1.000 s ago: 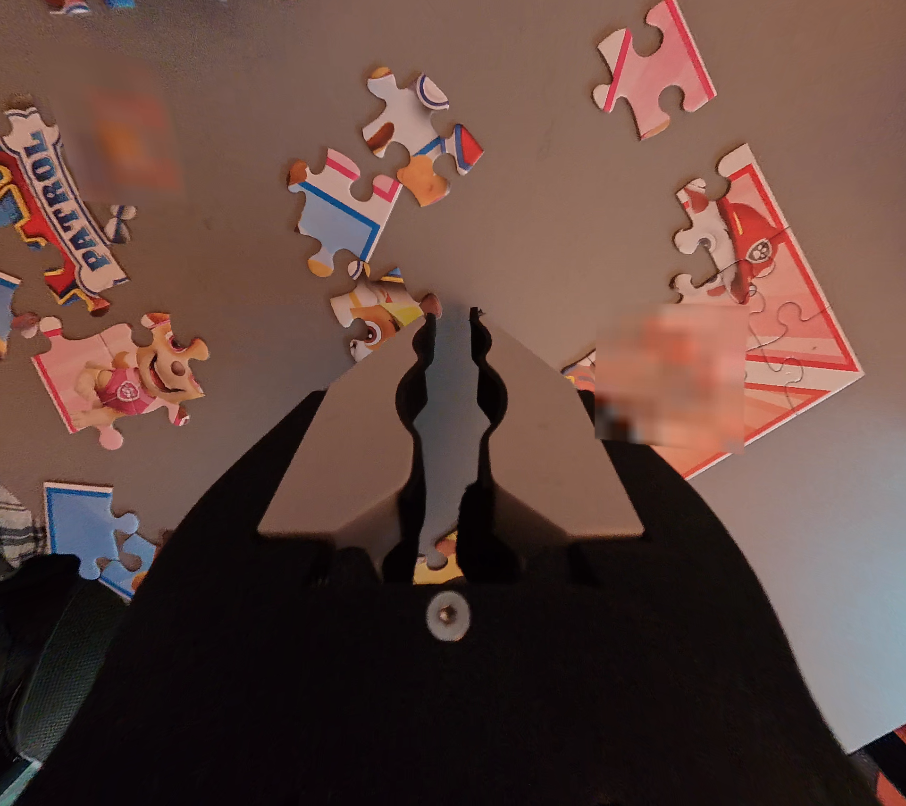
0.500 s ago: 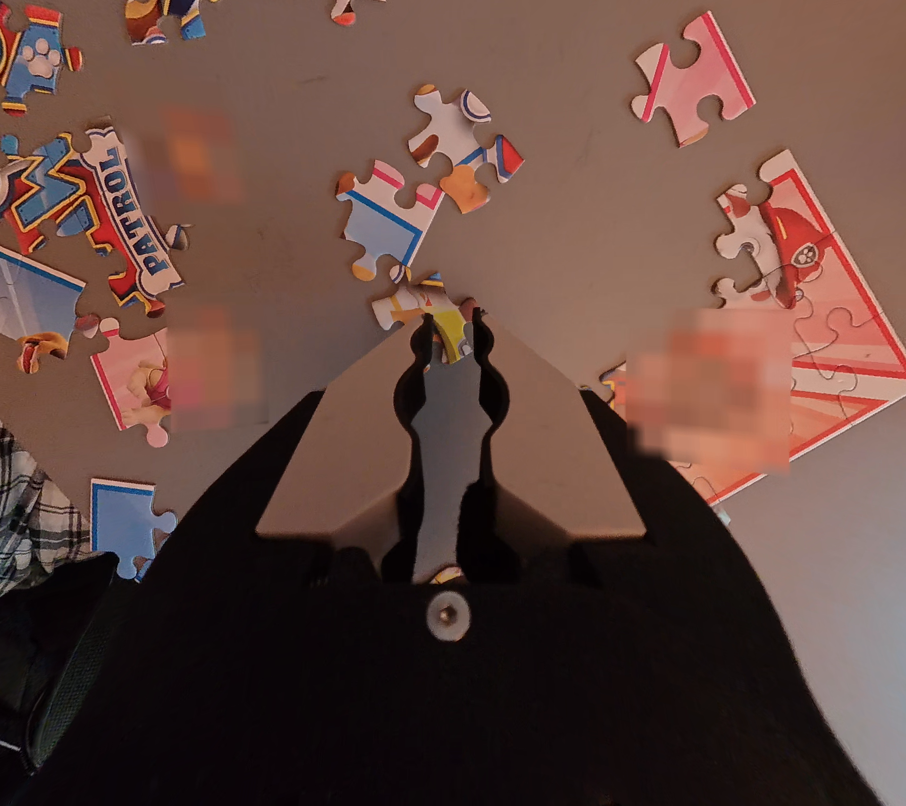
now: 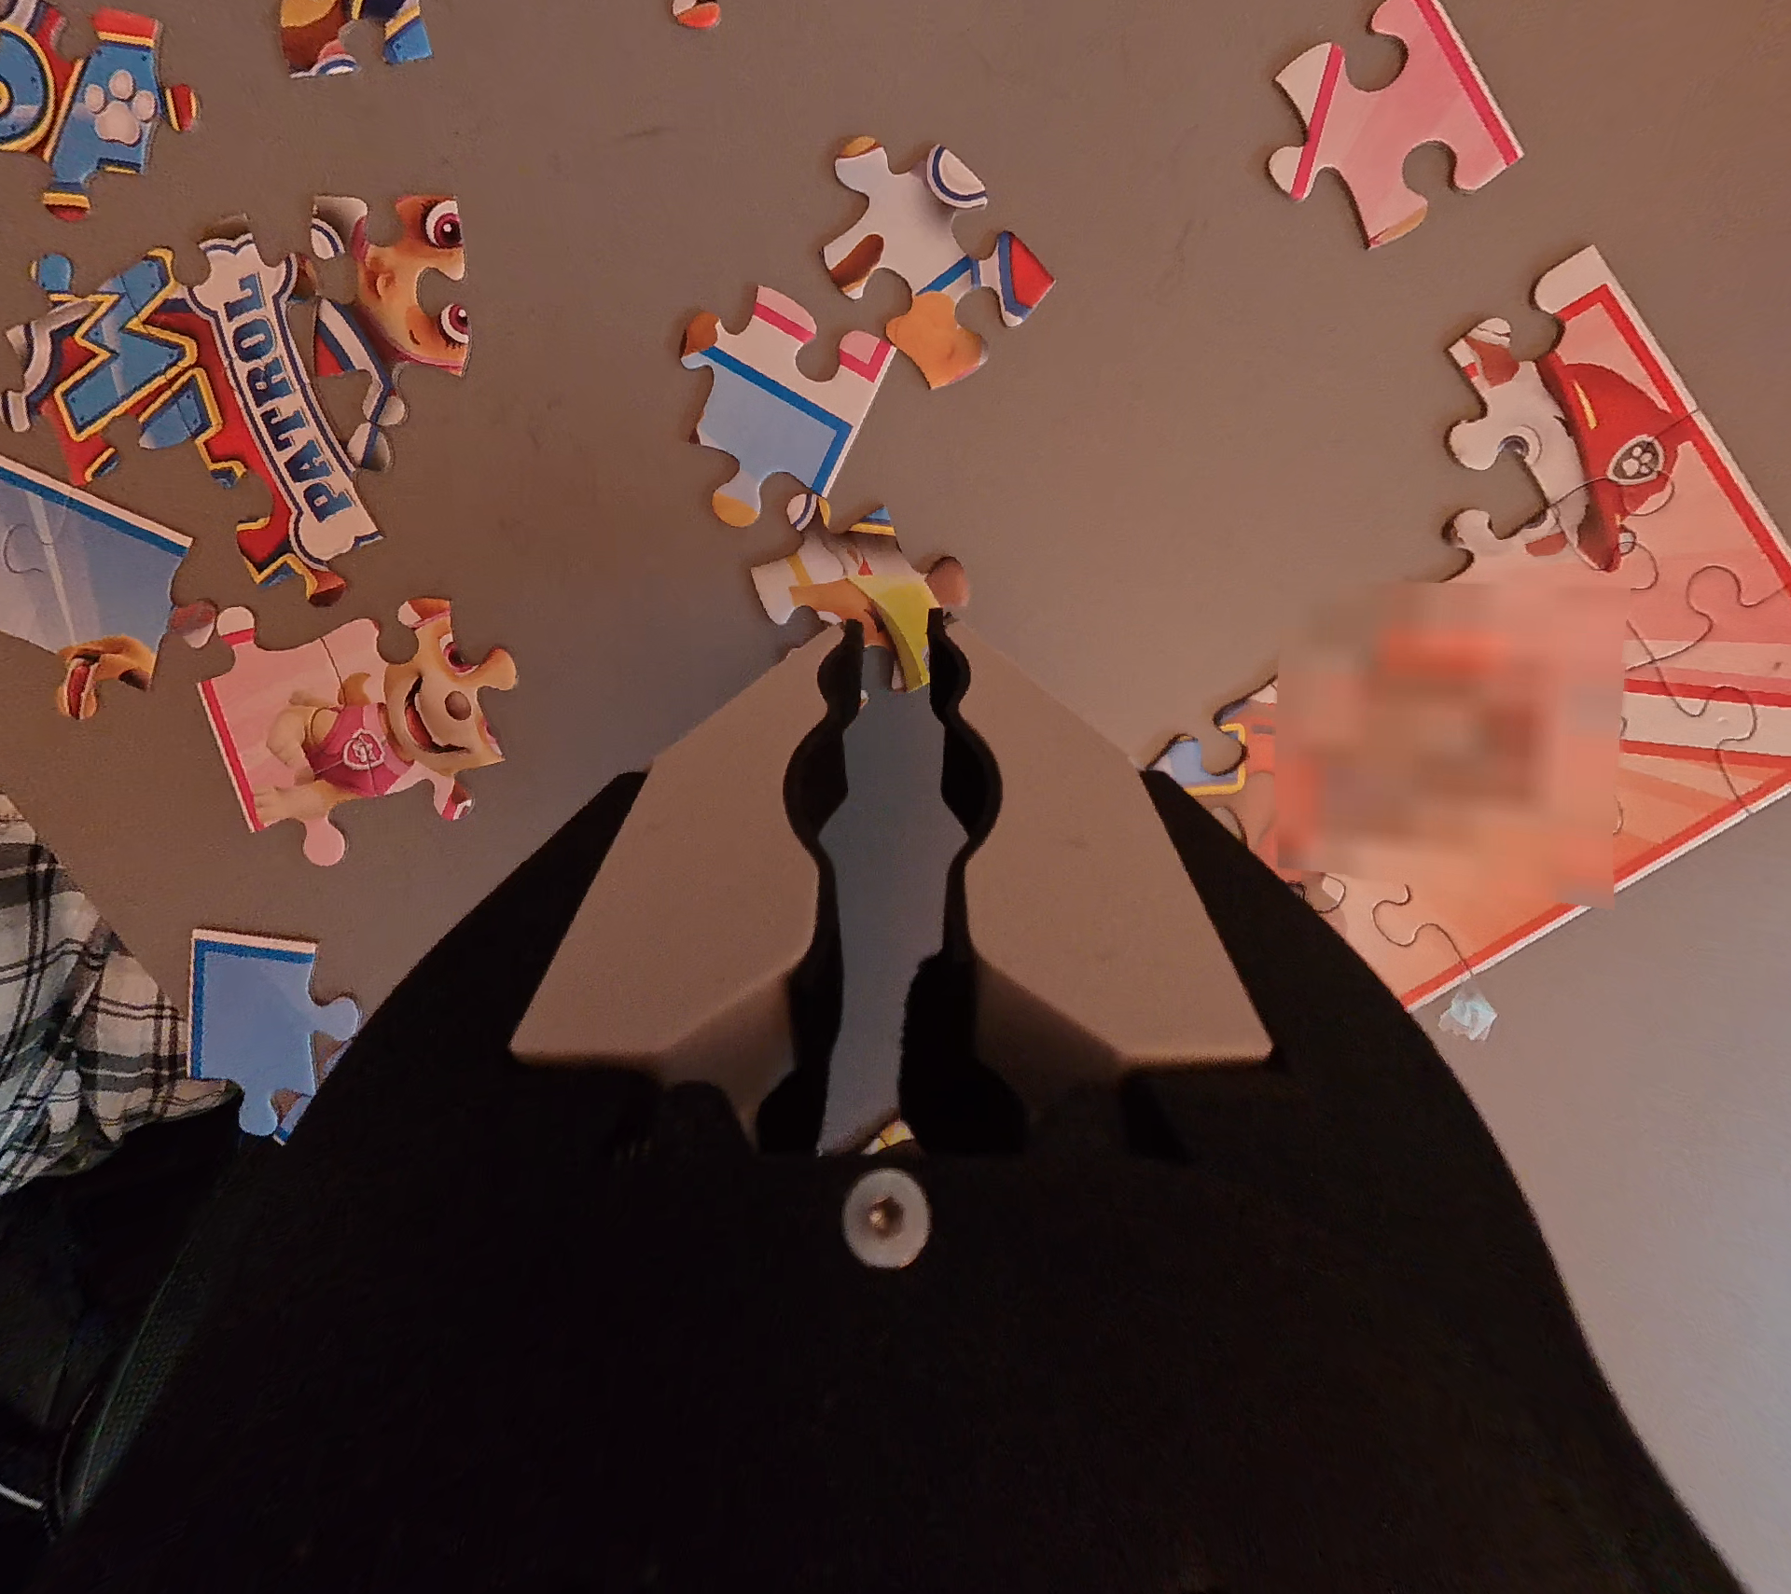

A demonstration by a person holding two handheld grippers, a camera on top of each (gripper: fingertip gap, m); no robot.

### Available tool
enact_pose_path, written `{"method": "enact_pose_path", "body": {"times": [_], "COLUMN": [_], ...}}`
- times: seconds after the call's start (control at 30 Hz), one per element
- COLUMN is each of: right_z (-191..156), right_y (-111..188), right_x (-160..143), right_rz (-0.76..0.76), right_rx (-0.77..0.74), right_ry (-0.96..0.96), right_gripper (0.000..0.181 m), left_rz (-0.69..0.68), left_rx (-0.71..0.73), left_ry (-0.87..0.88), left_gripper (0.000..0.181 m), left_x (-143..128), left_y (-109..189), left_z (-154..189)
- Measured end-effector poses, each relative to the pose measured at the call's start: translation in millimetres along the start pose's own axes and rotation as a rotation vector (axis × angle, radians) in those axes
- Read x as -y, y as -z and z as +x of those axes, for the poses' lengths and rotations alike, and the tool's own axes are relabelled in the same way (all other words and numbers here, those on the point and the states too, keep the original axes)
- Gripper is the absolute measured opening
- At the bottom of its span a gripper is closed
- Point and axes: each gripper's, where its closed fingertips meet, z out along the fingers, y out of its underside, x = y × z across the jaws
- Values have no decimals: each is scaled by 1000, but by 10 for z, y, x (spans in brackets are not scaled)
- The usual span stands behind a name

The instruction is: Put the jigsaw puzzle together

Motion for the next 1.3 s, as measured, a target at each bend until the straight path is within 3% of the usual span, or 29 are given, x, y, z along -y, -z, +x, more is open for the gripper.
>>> {"method": "enact_pose_path", "body": {"times": [0.23,0.3,0.37,0.5,0.53,0.6,0.63,0.83,1.03,1.3], "right_z": [-26,-47,-98,-168,-179,-202,-212,-254,-378,-754], "right_y": [81,86,96,128,140,155,159,154,165,148], "right_x": [12,18,65,167,183,199,196,144,150,-23], "right_rz": [39,49,76,110,114,119,119,118,131,69], "right_rx": [8,11,29,46,46,46,44,48,84,146], "right_ry": [-9,-9,-12,-7,-4,1,3,-3,3,61], "right_gripper": [10,10,11,12,12,12,12,12,11,18], "left_rz": [25,52,62,13,6,-25,-31,0,-8,45], "left_rx": [17,32,54,83,65,34,32,-22,-22,-43], "left_ry": [-82,-130,-177,-236,-224,-175,-171,-122,-206,-260], "left_gripper": [15,0,0,0,1,28,31,23,8,23], "left_x": [11,56,91,51,33,-36,-62,-38,19,147], "left_y": [16,54,100,109,103,76,66,36,8,137], "left_z": [113,153,181,202,217,211,197,216,285,471]}}
